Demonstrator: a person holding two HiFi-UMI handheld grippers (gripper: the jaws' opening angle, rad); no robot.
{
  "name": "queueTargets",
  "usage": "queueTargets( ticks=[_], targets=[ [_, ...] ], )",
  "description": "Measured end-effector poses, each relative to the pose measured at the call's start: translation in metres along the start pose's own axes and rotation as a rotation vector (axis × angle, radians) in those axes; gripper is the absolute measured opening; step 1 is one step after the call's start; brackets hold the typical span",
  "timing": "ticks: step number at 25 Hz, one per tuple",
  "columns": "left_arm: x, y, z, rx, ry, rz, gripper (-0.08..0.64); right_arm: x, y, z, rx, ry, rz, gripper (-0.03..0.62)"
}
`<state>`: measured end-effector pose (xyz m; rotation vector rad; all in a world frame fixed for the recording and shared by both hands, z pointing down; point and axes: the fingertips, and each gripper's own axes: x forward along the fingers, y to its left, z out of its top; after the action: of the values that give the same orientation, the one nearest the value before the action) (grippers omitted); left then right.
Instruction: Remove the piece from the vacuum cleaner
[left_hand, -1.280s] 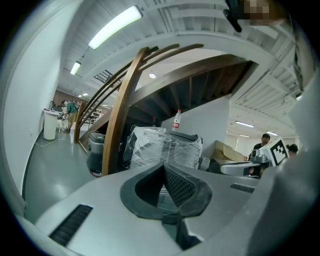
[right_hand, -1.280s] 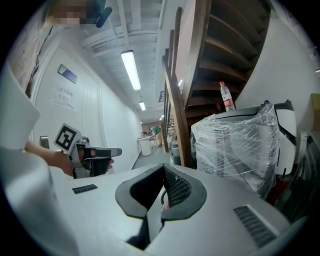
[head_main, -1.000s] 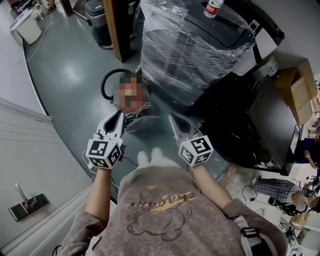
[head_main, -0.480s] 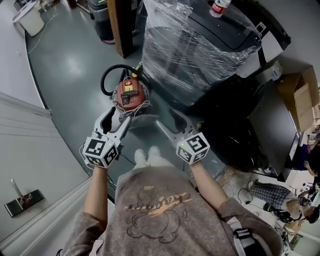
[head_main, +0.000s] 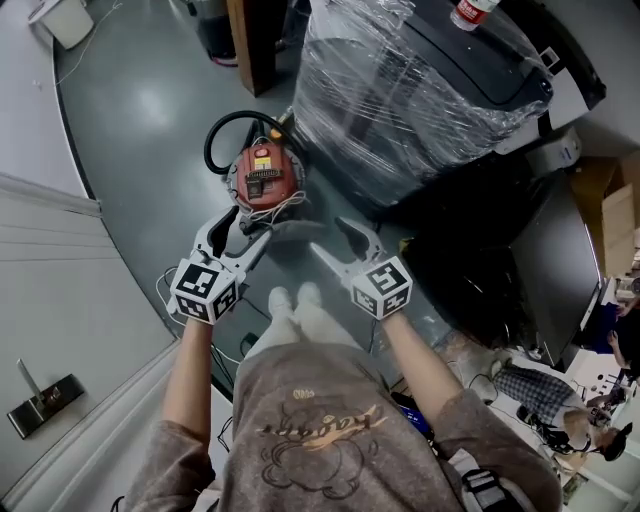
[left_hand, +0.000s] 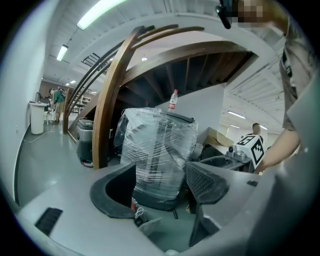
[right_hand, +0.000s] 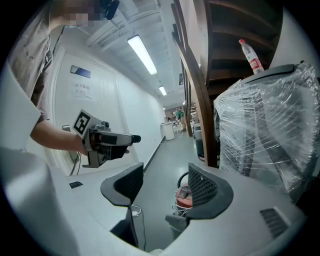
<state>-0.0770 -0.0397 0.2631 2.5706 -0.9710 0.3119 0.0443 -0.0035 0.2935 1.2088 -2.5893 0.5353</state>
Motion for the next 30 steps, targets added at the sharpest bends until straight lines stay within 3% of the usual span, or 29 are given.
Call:
queueTargets(
  ticks=[7, 11, 23, 30],
  targets=[
    [0.046, 0.033, -0.076, -0.033, 0.101, 0.013, 0.293, 0.041, -0.039, -0.062, 0.056, 0.078, -0.01, 0.25],
    [0.077, 0.049, -0.132, -0.011, 0.174, 0.002, 0.291, 0.074, -0.061, -0.107, 0.054, 0.118, 0.008, 0.25],
    [0.167, 0.094, -0.308, -0.007, 0.346, -0.043, 0.291, 0.159, -0.106, -0.283, -0.043, 0.35, 0.108, 0.25],
    [0.207, 0.104, -0.38, 0.029, 0.447, -0.1, 0.29, 0.188, -0.129, -0.364, -0.097, 0.469, 0.189, 0.25]
  ],
)
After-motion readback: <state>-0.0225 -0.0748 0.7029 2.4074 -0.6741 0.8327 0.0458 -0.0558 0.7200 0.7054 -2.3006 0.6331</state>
